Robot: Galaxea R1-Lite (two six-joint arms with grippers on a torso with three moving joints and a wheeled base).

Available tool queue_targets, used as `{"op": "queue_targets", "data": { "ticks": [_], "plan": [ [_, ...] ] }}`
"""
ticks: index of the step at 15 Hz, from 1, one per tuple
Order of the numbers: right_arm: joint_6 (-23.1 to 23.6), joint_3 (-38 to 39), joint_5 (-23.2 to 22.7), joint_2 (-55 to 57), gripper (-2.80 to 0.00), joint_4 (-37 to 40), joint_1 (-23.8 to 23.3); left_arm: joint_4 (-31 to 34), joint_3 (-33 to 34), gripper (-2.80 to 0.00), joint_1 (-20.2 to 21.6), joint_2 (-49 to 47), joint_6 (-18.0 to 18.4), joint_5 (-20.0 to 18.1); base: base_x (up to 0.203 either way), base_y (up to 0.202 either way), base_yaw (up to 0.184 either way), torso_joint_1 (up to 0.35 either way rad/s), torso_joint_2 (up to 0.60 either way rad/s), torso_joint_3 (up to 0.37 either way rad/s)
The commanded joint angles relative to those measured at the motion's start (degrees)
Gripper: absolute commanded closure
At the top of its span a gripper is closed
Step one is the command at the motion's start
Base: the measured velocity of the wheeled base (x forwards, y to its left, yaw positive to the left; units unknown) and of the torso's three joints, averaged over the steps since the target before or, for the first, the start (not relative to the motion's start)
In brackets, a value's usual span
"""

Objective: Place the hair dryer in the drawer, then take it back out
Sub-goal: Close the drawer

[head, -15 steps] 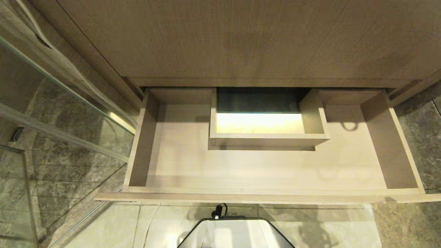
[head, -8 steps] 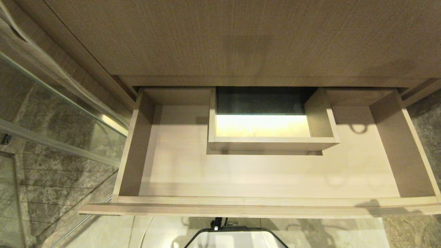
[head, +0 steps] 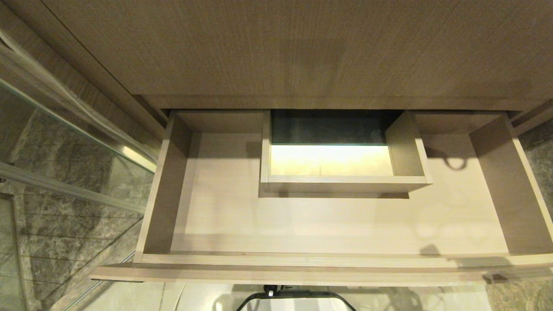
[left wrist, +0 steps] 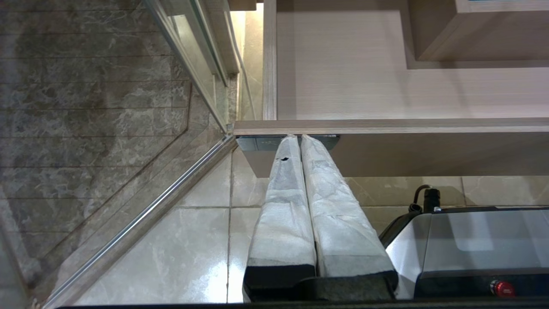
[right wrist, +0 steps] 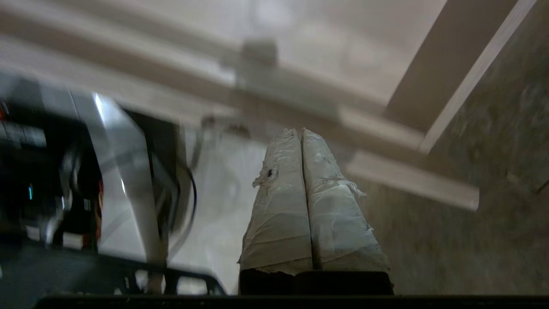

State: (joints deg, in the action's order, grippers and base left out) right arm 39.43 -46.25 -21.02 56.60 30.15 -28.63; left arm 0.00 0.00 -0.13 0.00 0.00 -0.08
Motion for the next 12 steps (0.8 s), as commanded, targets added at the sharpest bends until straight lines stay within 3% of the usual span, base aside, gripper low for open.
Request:
{"op": "queue_targets", "data": {
  "ticks": [1,3,6,8,12],
  "plan": [
    [6.3,-2.9,4.2,6.2,0.0,6.7,-3.0,0.0,0.0,0.0,0.0,0.0,0.0,0.0,0.0,0.0,0.0,0.029,0.0,0.037],
    [7.9,-4.3,9.8,8.7,0.0,10.1,-5.0,0.0,0.0,0.0,0.0,0.0,0.0,0.0,0.0,0.0,0.0,0.016,0.01,0.043],
    [9.4,-4.3,12.2,12.0,0.0,11.8,-5.3,0.0,0.1,0.0,0.0,0.0,0.0,0.0,0.0,0.0,0.0,0.002,0.0,0.01],
    [11.8,-3.5,16.5,14.2,0.0,11.9,-5.4,0.0,0.0,0.0,0.0,0.0,0.0,0.0,0.0,0.0,0.0,0.0,0.0,0.0],
    [11.8,-2.8,17.4,20.4,0.0,11.2,-6.2,0.0,0.0,0.0,0.0,0.0,0.0,0.0,0.0,0.0,0.0,0.0,0.0,0.0]
  ]
}}
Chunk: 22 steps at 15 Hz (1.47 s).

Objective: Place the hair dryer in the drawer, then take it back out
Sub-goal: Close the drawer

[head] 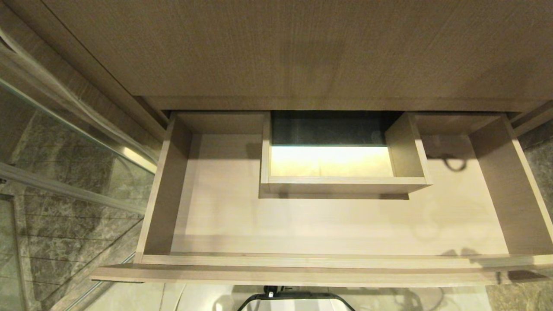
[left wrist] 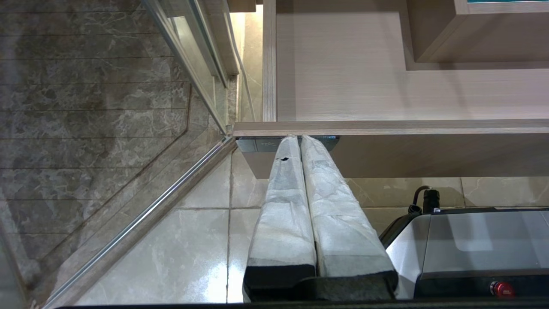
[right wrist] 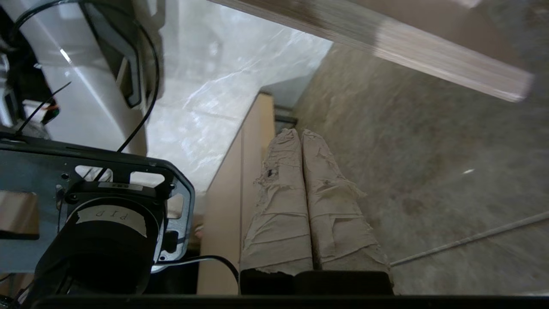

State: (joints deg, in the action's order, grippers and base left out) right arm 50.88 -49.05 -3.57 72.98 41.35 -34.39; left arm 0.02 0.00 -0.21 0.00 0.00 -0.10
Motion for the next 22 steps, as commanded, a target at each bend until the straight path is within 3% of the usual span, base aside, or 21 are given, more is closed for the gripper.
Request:
{"op": "queue_targets", "data": {
  "ticks": [1,5,10,22],
  "plan": [
    [0.4,-0.3,0.3,5.6,0.0,-0.2,-0.8,0.0,0.0,0.0,0.1,0.0,0.0,0.0,0.0,0.0,0.0,0.0,0.0,0.0],
    [0.7,-0.2,5.3,10.3,0.0,-1.6,-2.1,0.0,0.0,0.0,0.0,0.0,0.0,0.0,0.0,0.0,0.0,0.0,0.0,0.0],
    [0.6,0.4,7.6,15.2,0.0,-2.4,-3.0,0.0,0.0,0.0,0.0,0.0,0.0,0.0,0.0,0.0,0.0,0.0,0.0,0.0],
    [0.2,-0.8,7.1,23.2,0.0,-10.8,-2.8,0.0,0.0,0.0,0.0,0.0,0.0,0.0,0.0,0.0,0.0,0.0,0.0,0.0]
  ]
}}
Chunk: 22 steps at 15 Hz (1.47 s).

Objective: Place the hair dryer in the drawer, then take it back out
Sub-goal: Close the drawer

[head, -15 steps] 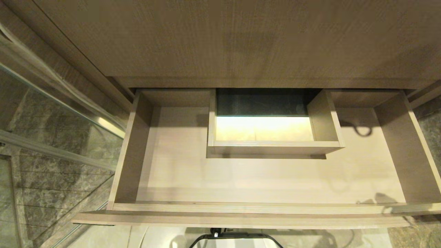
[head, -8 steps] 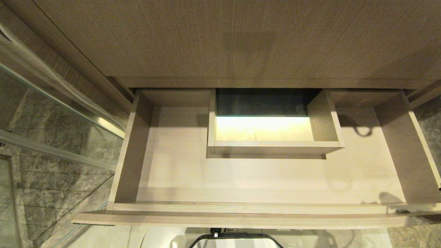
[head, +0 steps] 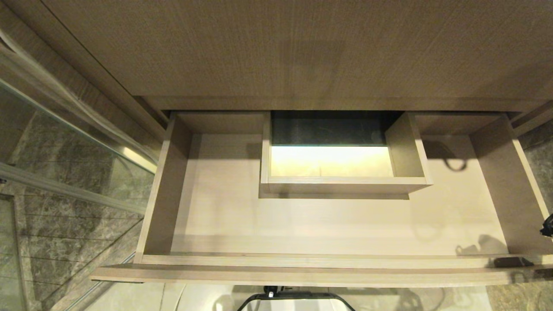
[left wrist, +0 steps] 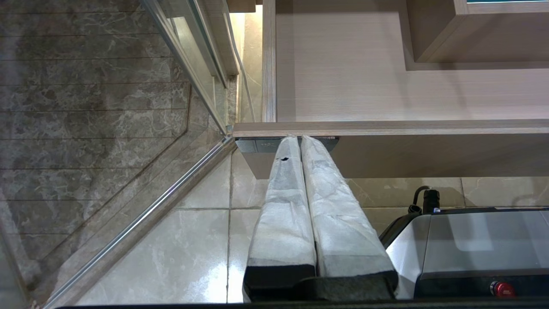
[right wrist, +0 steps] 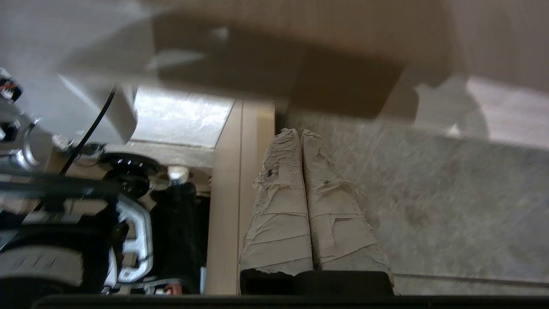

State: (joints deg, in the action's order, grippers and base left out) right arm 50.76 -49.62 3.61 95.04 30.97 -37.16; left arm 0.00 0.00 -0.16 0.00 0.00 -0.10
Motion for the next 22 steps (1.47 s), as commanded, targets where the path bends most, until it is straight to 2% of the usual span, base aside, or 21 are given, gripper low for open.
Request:
{"op": "queue_targets", "data": {
  "ticks": [1,9,12,13,15,17,19,22],
  "plan": [
    [0.3,-0.4,-0.3,1.2,0.0,-0.8,0.1,0.0,0.0,0.0,0.0,0.0,0.0,0.0,0.0,0.0,0.0,0.0,0.0,0.0],
    [0.4,-1.8,-9.6,-0.8,0.0,-4.2,0.2,0.0,0.0,0.0,0.1,0.0,0.0,0.0,0.0,0.0,0.0,0.0,0.0,0.0],
    [0.4,-2.4,-16.7,-1.4,0.0,-9.9,0.2,0.0,0.0,0.0,0.0,0.0,0.0,0.0,0.0,0.0,0.0,0.0,0.0,0.0],
    [0.4,-2.6,-17.8,-1.5,0.0,-10.8,0.2,0.0,0.1,0.0,0.0,0.0,0.0,0.0,0.0,0.0,0.0,0.0,0.0,0.0],
    [0.4,-3.5,-25.2,-1.5,0.0,-16.1,0.5,0.0,0.0,0.0,0.0,0.0,0.0,0.0,0.0,0.0,0.0,0.0,0.0,0.0],
    [0.2,-6.1,-30.5,-0.5,0.0,-22.7,1.3,0.0,0.1,0.0,0.0,0.0,0.0,0.0,0.0,0.0,0.0,0.0,0.0,0.0],
    [0.1,-8.5,-33.7,0.4,0.0,-27.6,1.8,0.0,0.0,0.0,0.0,0.0,0.0,0.0,0.0,0.0,0.0,0.0,0.0,0.0],
    [-0.8,-10.0,-36.3,0.3,0.0,-29.7,1.8,0.0,0.1,0.0,0.0,0.0,0.0,0.0,0.0,0.0,0.0,0.0,0.0,0.0]
  ]
}}
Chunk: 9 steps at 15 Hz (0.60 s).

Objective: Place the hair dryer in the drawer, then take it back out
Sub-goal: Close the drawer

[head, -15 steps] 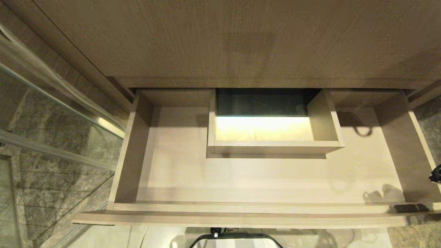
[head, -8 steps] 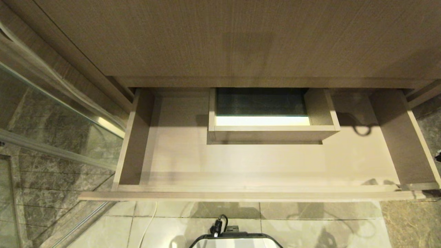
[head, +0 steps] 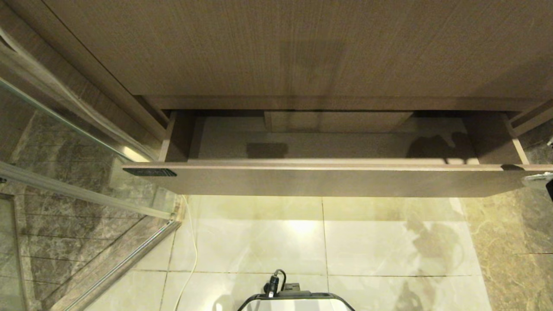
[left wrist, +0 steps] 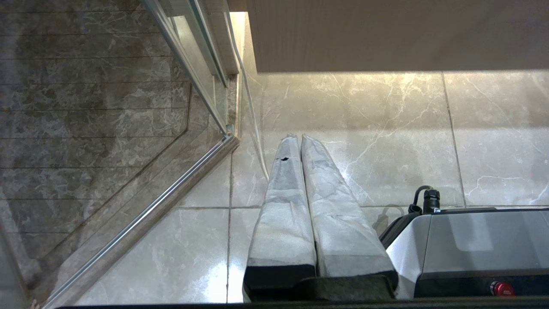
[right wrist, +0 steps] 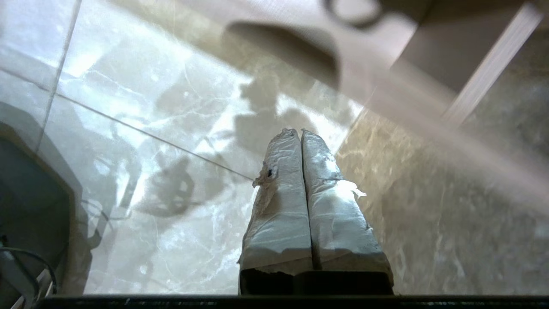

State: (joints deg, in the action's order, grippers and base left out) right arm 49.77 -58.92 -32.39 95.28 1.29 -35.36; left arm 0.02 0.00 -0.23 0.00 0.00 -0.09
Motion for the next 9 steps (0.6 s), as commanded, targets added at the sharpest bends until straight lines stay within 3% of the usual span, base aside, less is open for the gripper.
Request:
{"op": "queue_targets", "data": {
  "ticks": [1,9],
  "plan": [
    [0.2,-1.6,-0.8,-0.1,0.0,-0.1,0.0,0.0,0.0,0.0,0.1,0.0,0.0,0.0,0.0,0.0,0.0,0.0,0.0,0.0],
    [0.2,1.4,-1.7,-6.5,0.0,0.4,-0.1,0.0,0.1,0.0,0.1,0.0,0.0,0.0,0.0,0.0,0.0,0.0,0.0,0.0]
  ]
}}
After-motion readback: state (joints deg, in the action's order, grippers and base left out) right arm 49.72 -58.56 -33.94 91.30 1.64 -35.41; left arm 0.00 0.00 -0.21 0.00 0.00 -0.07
